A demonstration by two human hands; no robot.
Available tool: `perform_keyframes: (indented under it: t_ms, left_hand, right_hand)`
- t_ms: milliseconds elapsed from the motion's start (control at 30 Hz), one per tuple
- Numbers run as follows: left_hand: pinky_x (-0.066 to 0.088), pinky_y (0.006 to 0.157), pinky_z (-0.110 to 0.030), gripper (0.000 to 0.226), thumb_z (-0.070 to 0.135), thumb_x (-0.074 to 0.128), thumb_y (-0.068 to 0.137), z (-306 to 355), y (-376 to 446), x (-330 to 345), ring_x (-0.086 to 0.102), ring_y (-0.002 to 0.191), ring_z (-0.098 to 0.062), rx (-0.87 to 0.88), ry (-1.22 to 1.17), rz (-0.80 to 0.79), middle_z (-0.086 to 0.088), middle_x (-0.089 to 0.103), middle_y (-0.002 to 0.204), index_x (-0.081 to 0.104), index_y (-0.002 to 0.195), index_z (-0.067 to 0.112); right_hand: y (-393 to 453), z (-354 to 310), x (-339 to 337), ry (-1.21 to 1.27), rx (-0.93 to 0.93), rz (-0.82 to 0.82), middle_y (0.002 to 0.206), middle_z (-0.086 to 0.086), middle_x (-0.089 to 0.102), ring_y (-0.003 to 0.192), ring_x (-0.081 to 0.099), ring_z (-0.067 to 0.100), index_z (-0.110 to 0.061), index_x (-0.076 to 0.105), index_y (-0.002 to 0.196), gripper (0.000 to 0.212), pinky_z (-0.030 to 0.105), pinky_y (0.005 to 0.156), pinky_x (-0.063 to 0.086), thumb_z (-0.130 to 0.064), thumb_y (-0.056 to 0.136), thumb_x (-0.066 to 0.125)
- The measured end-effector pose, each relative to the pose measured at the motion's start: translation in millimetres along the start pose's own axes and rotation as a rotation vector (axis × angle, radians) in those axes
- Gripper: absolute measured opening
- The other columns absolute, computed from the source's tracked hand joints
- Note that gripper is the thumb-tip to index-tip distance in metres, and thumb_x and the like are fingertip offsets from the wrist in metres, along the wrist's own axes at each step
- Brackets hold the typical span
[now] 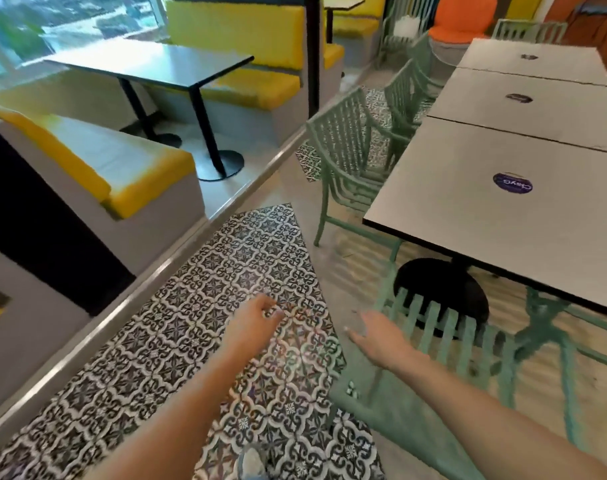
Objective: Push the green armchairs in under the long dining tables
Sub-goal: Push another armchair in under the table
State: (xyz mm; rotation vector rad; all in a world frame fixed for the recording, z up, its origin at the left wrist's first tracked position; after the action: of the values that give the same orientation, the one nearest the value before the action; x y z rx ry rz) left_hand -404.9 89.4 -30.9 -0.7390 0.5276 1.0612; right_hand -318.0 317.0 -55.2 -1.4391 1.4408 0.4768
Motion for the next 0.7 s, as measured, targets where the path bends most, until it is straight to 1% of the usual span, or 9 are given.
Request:
perform_keyframes:
  t_ms: [100,167,267,333,400,467,533,633,700]
  left_hand:
    - [0.049,0.067,-0.022,0.022,0.035,0.055,0.097,-31.6,41.2,-56.8,0.061,0.076,-0.009,-0.087,-0.272,0.067,0.006,0.066,0.102,0.06,0.114,0.021]
    - [0.053,0.068,-0.03,0.007,0.03,0.056,0.097,-53.7,67.7,-93.0,0.059,0.075,-0.014,-0.154,-0.393,0.087,0.005,0.066,0.096,0.061,0.101,0.028]
    - [0.054,0.091,-0.045,0.009,0.026,0.055,0.097,-80.8,101.0,-133.3,0.064,0.097,-0.022,-0.249,-0.561,0.066,0.0,0.067,0.103,0.062,0.094,0.031]
    - [0.052,0.085,-0.041,0.011,0.024,0.052,0.098,-94.3,127.5,-156.3,0.063,0.103,-0.025,-0.303,-0.641,0.058,-0.001,0.066,0.106,0.062,0.097,0.027]
    - [0.051,0.077,-0.034,0.013,0.024,0.05,0.099,-106.0,163.1,-173.6,0.063,0.104,-0.024,-0.334,-0.681,0.051,-0.002,0.066,0.11,0.062,0.101,0.023]
    - [0.053,0.083,-0.036,0.013,0.026,0.049,0.099,-114.1,195.3,-183.9,0.063,0.103,-0.021,-0.348,-0.685,0.039,-0.002,0.065,0.113,0.061,0.102,0.024]
    - [0.052,0.089,-0.04,0.013,0.03,0.05,0.099,-118.0,234.0,-195.7,0.063,0.102,-0.022,-0.37,-0.7,0.023,-0.005,0.065,0.112,0.062,0.102,0.025]
    - [0.05,0.087,-0.038,0.017,0.031,0.053,0.099,-117.7,303.6,-219.6,0.062,0.099,-0.019,-0.395,-0.713,0.024,-0.004,0.066,0.109,0.062,0.108,0.02]
    - [0.051,0.082,-0.035,0.014,0.027,0.053,0.099,-107.3,359.2,-243.3,0.062,0.094,-0.019,-0.391,-0.725,0.046,-0.003,0.066,0.106,0.061,0.105,0.019]
  right_hand:
    - [65.0,-48.6,4.8,0.342,0.141,0.062,0.137,0.007,0.052,0.109,0.055,0.022,-0.016,0.044,0.14,0.057,0.033,0.09,0.045,-0.05,0.094,0.048]
    - [97.8,-81.3,8.0,0.555,0.213,0.1,0.13,0.009,0.056,0.099,0.052,0.019,-0.013,0.048,0.134,0.049,0.029,0.084,0.042,-0.045,0.096,0.048]
    - [132.8,-119.3,21.0,0.759,0.324,0.131,0.125,0.009,0.058,0.1,0.052,0.019,-0.011,0.052,0.127,0.042,0.031,0.086,0.042,-0.041,0.098,0.048]
    - [155.9,-148.4,31.0,0.843,0.37,0.116,0.121,0.008,0.058,0.099,0.053,0.02,-0.013,0.052,0.126,0.04,0.031,0.082,0.044,-0.041,0.099,0.045]
    - [188.3,-171.0,44.7,0.864,0.404,0.081,0.123,0.006,0.057,0.105,0.056,0.024,-0.016,0.051,0.128,0.043,0.038,0.09,0.048,-0.045,0.098,0.043]
    - [219.8,-184.2,50.6,0.885,0.425,0.054,0.13,0.006,0.054,0.116,0.053,0.027,-0.017,0.049,0.132,0.047,0.048,0.1,0.043,-0.048,0.097,0.042]
    - [265.8,-197.5,49.5,0.971,0.456,0.062,0.132,0.008,0.054,0.118,0.052,0.029,-0.015,0.048,0.133,0.047,0.051,0.102,0.042,-0.046,0.098,0.043]
    - [338.6,-224.3,40.5,1.227,0.533,0.072,0.127,0.016,0.056,0.118,0.054,0.037,-0.013,0.047,0.133,0.043,0.053,0.1,0.044,-0.04,0.1,0.042]
    - [392.5,-246.5,31.2,1.375,0.542,0.05,0.124,0.012,0.056,0.117,0.054,0.037,-0.012,0.044,0.135,0.045,0.052,0.101,0.043,-0.04,0.1,0.041]
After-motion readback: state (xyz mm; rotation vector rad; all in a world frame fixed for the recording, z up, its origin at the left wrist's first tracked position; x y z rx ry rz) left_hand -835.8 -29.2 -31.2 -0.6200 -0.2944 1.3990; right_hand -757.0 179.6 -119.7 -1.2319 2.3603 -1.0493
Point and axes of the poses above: each hand's wrist, its own y-axis towards the middle knuckle, its own x-axis out of the palm, z = x × y, the point moved 6 cm from there along y, towards the middle knuckle
